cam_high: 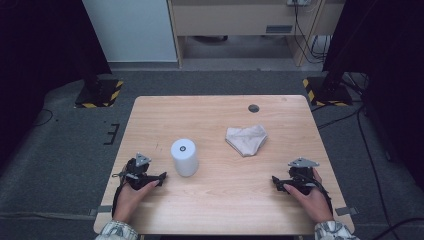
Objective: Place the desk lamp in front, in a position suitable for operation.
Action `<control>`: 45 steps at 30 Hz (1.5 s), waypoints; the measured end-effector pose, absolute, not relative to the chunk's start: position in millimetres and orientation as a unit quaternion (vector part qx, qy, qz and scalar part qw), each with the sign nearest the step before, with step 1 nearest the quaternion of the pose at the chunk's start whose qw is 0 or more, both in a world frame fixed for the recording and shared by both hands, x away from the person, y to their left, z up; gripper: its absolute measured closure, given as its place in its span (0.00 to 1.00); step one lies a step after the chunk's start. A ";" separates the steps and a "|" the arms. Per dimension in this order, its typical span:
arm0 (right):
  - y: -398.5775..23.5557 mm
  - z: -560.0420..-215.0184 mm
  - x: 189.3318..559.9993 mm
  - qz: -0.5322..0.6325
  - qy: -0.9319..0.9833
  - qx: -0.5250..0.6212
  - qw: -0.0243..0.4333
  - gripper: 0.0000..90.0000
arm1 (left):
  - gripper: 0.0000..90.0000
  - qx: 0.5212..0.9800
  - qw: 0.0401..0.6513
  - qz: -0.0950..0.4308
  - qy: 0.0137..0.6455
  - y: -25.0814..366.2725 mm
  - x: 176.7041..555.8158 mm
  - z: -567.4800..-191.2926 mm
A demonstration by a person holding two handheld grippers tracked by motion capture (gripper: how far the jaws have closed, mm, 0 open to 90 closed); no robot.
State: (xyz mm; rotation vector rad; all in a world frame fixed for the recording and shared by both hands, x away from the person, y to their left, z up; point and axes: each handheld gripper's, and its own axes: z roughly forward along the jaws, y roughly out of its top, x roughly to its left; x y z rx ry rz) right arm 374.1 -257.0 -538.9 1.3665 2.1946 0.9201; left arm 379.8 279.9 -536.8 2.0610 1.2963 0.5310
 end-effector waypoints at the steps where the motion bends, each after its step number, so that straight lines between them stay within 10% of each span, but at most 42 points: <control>1: -257.2 -539.0 374.2 0.328 0.784 0.487 0.198 0.04 | 0.01 0.784 0.319 0.202 0.493 279.8 379.7 -536.8; 45: -256.2 -539.1 375.8 0.327 0.787 0.484 0.197 0.02 | 0.03 0.785 0.436 0.186 0.398 208.4 383.1 -474.9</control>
